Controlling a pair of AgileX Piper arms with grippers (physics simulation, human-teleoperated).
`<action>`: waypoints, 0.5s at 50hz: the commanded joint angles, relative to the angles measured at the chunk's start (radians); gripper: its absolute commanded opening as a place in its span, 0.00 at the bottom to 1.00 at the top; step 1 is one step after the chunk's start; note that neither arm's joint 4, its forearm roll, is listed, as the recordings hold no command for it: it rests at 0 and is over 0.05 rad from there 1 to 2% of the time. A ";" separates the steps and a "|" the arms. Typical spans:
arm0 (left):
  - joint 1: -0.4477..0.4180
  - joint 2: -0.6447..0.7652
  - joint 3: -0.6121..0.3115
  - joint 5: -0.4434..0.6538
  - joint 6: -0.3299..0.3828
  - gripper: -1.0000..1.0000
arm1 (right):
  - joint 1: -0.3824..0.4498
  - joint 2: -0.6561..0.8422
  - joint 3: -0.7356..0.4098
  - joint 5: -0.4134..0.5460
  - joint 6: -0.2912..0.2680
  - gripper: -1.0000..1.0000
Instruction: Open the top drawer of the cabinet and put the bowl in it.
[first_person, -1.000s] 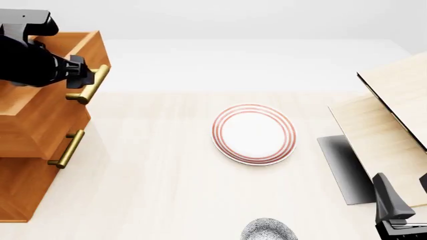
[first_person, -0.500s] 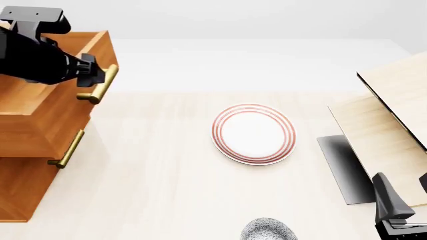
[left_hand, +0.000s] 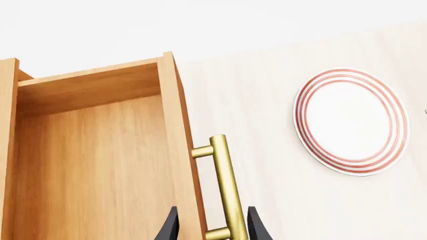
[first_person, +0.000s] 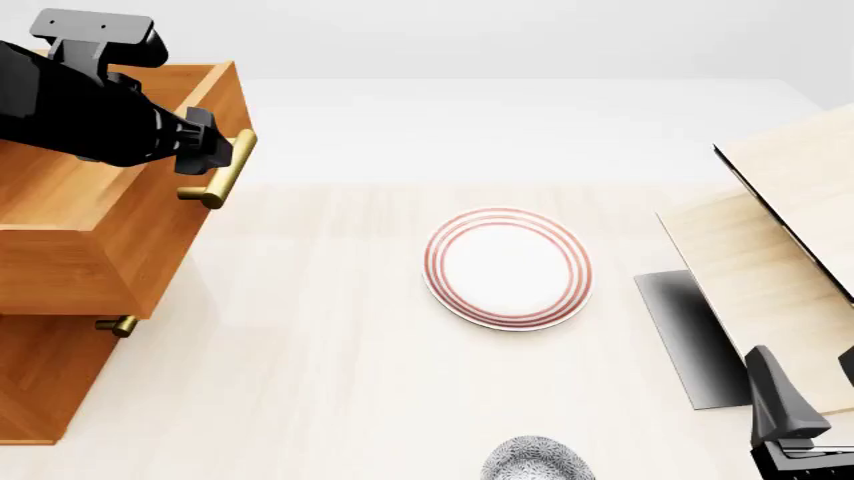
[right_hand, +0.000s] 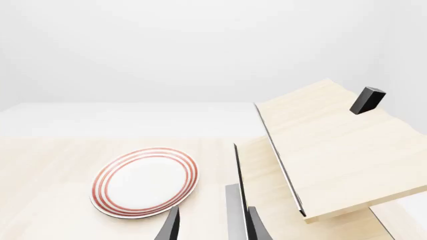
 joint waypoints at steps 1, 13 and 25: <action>-0.040 0.004 -0.016 0.002 -0.009 1.00 | 0.000 -0.002 0.000 0.000 0.000 1.00; -0.071 0.018 -0.012 -0.008 -0.015 1.00 | 0.000 -0.002 0.000 0.000 0.000 1.00; -0.107 0.030 -0.022 -0.009 -0.019 1.00 | -0.001 -0.002 0.000 0.000 0.000 1.00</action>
